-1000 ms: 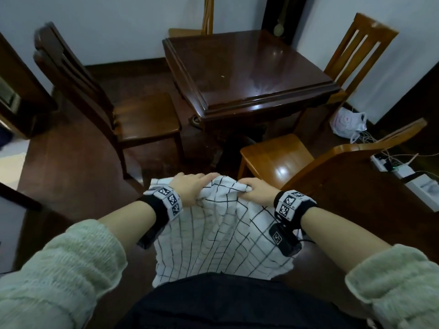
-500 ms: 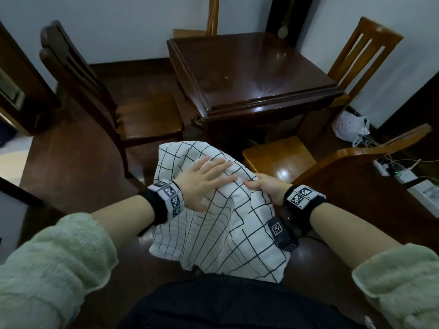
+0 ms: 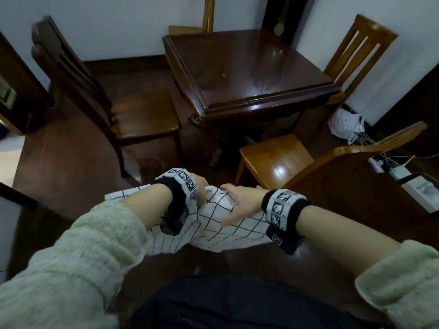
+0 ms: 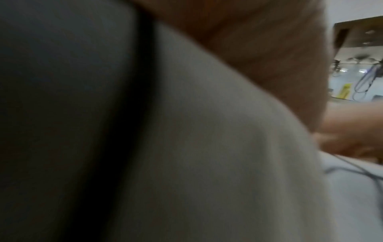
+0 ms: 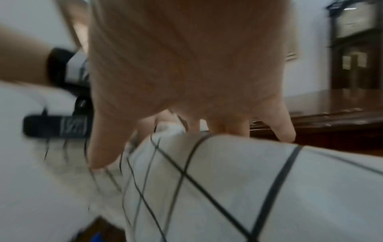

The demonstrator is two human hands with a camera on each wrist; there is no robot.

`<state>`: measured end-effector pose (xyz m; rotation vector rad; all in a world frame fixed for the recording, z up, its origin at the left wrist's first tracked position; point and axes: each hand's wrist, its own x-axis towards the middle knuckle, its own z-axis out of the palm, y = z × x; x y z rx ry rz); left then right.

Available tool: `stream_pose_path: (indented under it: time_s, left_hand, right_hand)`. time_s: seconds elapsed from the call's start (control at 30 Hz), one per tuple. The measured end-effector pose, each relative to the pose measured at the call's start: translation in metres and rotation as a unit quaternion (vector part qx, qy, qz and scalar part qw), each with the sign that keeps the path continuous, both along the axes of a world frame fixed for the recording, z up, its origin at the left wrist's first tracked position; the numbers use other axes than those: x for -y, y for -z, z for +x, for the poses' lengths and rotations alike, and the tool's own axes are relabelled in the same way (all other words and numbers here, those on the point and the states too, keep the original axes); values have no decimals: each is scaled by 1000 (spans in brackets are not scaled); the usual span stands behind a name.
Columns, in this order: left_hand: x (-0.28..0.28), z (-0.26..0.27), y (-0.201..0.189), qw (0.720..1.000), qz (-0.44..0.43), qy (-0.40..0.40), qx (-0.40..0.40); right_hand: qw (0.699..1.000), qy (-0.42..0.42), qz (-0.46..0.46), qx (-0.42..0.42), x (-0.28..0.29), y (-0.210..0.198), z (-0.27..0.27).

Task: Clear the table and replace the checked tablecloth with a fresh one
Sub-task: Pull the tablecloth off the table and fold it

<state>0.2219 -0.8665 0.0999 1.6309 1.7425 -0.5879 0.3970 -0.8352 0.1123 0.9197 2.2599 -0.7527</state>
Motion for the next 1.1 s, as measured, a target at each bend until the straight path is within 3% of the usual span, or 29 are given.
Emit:
stream_pose_path:
  time_s: [0.07, 0.1, 0.2, 0.27, 0.37, 0.43, 0.53, 0.67, 0.77, 0.87, 0.9, 0.93, 1.0, 1.03, 1.1]
  left_hand:
    - [-1, 0, -8, 996, -51, -30, 60]
    - [0, 0, -12, 991, -89, -48, 86]
    - [5, -5, -17, 976, -135, -99, 140]
    - [7, -12, -17, 981, -97, -79, 148]
    - [5, -26, -17, 997, 44, 6, 58]
    - [3, -32, -18, 989, 147, 26, 11]
    - [8, -32, -12, 983, 182, 29, 25]
    - [22, -24, 8, 966, 218, 136, -9]
    - [25, -16, 16, 933, 301, 197, -7]
    - [26, -9, 17, 874, 413, 248, 62]
    - [26, -7, 14, 880, 401, 238, 88]
    - [26, -4, 11, 900, 365, 221, 87]
    - [25, 3, 2, 944, 274, 181, 24]
    - [24, 7, -1, 959, 230, 164, -10]
    - [16, 10, 0, 981, 141, 127, -41]
  right_hand:
    - [992, -64, 104, -13, 11, 14, -4]
    - [991, -69, 113, -31, 13, 17, -5]
    - [998, -12, -30, -59, 4, 23, 4]
    - [992, 30, -111, -54, -7, 25, 15]
    - [982, 96, -149, -57, -21, 30, 39]
    - [968, 150, -175, -96, -25, 34, 56]
    - [920, 303, -188, -161, -27, 37, 68]
    - [852, 414, -244, -206, -23, 24, 60]
    - [780, 459, -358, -232, -14, 13, 54]
    - [744, 476, -421, -207, -8, 7, 52]
    - [757, 467, -419, -184, -8, 7, 52]
    - [795, 435, -394, -157, -10, 7, 52]
    - [906, 323, -254, -106, -15, 6, 47]
    - [944, 276, -154, -93, -16, 3, 44]
    - [961, 237, -99, -104, -17, -2, 38]
